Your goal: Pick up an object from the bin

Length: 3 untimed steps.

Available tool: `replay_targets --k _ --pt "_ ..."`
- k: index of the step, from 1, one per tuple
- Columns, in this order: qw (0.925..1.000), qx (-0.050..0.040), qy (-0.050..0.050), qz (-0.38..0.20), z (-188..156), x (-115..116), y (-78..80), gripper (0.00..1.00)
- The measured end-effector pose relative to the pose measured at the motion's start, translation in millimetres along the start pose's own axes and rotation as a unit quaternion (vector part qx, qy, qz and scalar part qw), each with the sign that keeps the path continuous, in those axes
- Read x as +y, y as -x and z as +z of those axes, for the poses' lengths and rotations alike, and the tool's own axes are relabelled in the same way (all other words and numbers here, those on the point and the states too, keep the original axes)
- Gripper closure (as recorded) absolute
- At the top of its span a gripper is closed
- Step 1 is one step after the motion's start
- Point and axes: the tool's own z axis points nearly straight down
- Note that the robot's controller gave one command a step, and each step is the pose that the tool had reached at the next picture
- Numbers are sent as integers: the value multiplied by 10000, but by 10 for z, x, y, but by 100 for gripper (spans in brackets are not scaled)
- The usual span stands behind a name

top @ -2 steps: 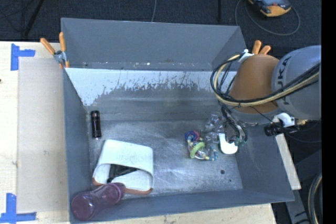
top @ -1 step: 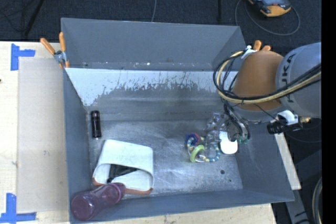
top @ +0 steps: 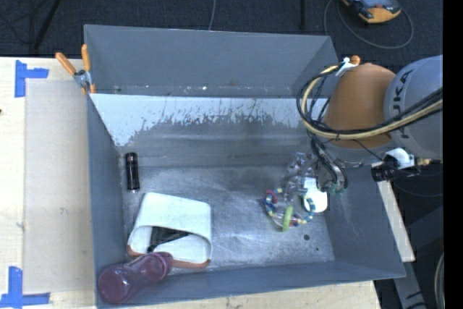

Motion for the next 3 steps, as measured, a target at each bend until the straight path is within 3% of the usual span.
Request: replay_targets --k 3 --pt "10000 12 1 -1 -415 -1 -9 100"
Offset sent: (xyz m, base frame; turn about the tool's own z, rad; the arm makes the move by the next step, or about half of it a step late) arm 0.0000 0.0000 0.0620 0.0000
